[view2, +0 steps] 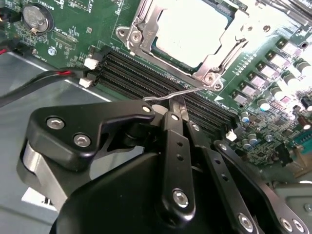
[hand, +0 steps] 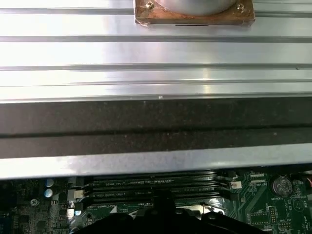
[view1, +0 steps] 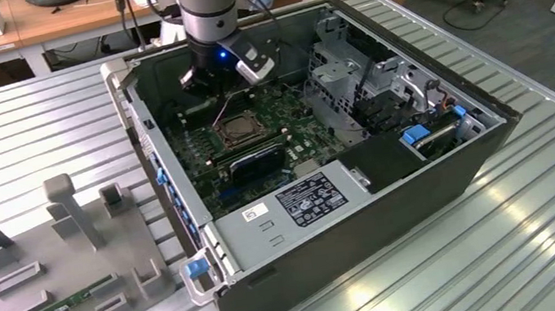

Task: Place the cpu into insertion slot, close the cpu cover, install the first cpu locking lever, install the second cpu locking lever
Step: 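Install the second cpu locking lever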

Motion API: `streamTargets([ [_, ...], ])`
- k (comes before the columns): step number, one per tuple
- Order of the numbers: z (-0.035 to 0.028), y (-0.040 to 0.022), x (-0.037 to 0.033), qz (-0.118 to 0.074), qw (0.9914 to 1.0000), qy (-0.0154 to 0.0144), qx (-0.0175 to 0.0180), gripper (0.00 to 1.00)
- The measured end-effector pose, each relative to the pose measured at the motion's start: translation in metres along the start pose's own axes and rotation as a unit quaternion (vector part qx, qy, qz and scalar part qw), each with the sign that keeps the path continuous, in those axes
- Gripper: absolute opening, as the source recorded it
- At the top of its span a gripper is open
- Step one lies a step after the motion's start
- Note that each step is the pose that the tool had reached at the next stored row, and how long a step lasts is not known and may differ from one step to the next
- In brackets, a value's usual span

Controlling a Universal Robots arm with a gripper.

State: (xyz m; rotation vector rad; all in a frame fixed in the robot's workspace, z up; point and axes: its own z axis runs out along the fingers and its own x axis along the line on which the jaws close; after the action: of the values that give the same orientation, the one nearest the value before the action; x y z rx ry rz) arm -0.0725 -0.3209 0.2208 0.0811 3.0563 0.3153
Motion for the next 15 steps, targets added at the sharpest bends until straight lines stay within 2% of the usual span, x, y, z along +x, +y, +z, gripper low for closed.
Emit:
streamTargets([
  [11, -0.0056, 0.0017, -0.0003, 0.000, 0.99999, 0.0002, -0.0041, 0.11],
  [15, -0.0072, 0.0021, -0.0003, 0.001, 0.99996, 0.0004, -0.0089, 0.11],
])
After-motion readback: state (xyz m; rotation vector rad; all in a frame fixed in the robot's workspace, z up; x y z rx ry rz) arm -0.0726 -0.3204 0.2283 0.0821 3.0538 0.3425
